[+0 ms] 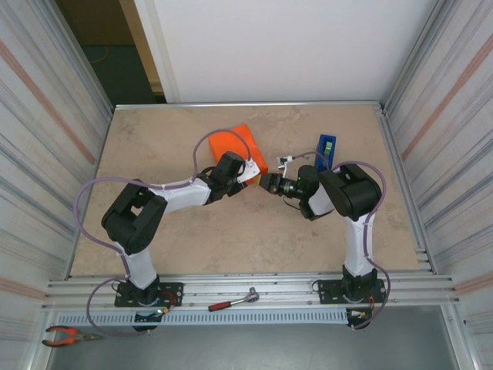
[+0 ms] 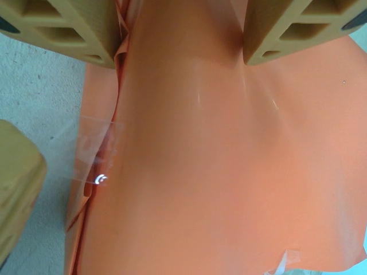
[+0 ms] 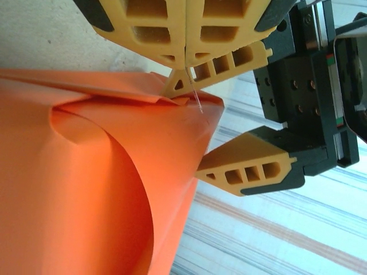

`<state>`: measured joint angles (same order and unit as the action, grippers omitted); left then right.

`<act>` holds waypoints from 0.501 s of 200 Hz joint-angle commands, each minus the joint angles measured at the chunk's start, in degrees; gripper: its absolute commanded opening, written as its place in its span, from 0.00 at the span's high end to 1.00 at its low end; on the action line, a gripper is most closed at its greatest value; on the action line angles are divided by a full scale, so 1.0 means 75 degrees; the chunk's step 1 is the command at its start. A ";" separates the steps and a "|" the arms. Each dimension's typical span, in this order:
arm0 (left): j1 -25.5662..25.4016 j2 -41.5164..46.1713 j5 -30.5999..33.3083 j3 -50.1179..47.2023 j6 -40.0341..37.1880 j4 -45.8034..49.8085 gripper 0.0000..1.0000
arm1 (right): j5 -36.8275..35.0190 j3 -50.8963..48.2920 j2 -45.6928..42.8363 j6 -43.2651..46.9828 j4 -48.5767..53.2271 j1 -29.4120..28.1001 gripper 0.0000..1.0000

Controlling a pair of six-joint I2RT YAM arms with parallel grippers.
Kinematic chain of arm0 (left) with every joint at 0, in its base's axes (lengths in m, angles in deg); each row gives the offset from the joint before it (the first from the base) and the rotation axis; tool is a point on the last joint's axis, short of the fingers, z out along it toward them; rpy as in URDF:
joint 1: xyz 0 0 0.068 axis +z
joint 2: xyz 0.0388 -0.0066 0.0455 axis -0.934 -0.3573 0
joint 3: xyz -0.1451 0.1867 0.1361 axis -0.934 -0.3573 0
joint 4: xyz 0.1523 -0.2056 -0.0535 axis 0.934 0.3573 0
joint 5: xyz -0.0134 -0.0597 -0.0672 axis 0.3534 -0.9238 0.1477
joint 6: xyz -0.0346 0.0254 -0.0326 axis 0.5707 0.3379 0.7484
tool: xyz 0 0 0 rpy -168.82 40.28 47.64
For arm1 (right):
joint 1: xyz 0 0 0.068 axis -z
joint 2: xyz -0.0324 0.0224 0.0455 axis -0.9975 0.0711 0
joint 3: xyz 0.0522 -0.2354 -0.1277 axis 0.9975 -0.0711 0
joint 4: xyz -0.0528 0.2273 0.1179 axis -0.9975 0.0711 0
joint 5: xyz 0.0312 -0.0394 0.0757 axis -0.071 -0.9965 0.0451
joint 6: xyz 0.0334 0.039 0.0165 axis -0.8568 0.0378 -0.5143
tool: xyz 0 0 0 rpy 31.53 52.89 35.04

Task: Wrap the gift box in paper

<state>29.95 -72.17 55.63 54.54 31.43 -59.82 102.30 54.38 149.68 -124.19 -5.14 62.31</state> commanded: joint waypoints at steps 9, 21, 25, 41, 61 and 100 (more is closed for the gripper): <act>0.0130 -0.0059 -0.0024 -0.0105 0.0043 0.0634 0.44 | -0.0132 0.0257 0.0201 -0.0177 -0.0303 -0.0075 1.00; 0.0133 -0.0063 -0.0022 -0.0107 0.0040 0.0627 0.44 | -0.0146 0.0310 0.0259 -0.0211 -0.0304 -0.0084 1.00; 0.0129 -0.0047 -0.0020 -0.0113 0.0035 0.0634 0.44 | -0.0157 0.0335 0.0276 -0.0223 -0.0300 -0.0085 1.00; 0.0130 -0.0054 -0.0022 -0.0119 0.0045 0.0628 0.44 | -0.0192 0.0401 0.0331 -0.0258 -0.0301 -0.0098 1.00; 0.0131 -0.0047 -0.0023 -0.0127 0.0027 0.0634 0.44 | -0.0204 0.0466 0.0414 -0.0292 -0.0300 -0.0097 1.00; 0.0134 -0.0040 -0.0029 -0.0130 0.0029 0.0628 0.44 | -0.0243 0.0633 0.0518 -0.0373 -0.0304 -0.0097 1.00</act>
<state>29.95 -72.17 55.63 54.54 31.41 -59.80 100.90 57.31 151.93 -125.50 -5.66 61.81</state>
